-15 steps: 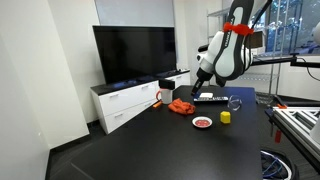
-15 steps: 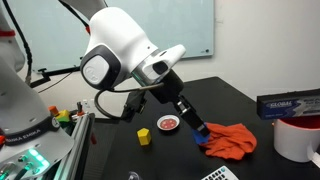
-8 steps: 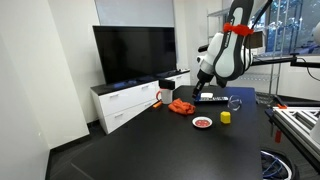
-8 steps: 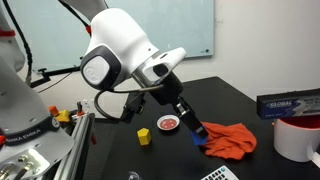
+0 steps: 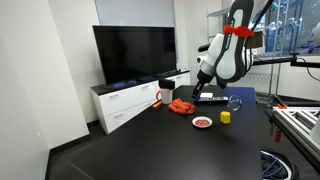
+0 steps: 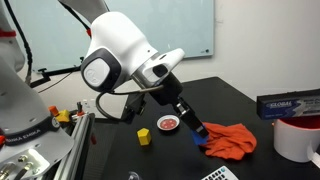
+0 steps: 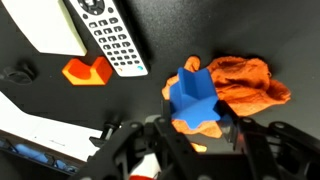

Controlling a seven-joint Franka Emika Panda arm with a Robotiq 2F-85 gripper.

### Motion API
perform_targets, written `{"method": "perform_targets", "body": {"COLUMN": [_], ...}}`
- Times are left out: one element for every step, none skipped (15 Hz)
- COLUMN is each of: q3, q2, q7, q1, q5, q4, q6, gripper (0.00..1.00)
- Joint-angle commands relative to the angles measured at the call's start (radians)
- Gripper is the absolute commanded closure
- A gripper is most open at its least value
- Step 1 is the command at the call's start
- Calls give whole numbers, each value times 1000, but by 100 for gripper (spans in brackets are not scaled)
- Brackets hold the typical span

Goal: Make the star block stand upright

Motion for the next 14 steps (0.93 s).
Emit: {"method": "perform_targets", "body": {"q3": [56,69,90,99,93,93,92,78,59,48,35,19,-6,-51], "q2": [41,50,84,96,90,108,135,140,134,140,140,132,116,94], "q7": [-56,-60,-58,-65,-89,-102,-113,-133,-161,-180,-203,-227,-257,-282], "q1": [-40,-47,-61,-63,-51,-50,-47,-33,-13,-1,10,24,40,74], "q5": [6,-1,-9,-10,-4,-8,-10,-4,4,6,9,10,11,8], "q4": [-26,-34,-4,-4,-35,-26,-6,-9,-28,-28,-25,-25,-23,-29], "q6": [200,214,205,204,216,205,189,179,176,169,160,149,130,112], "gripper": [77,77,77,77,77,77,77,77,77,77,77,77,77,77]}}
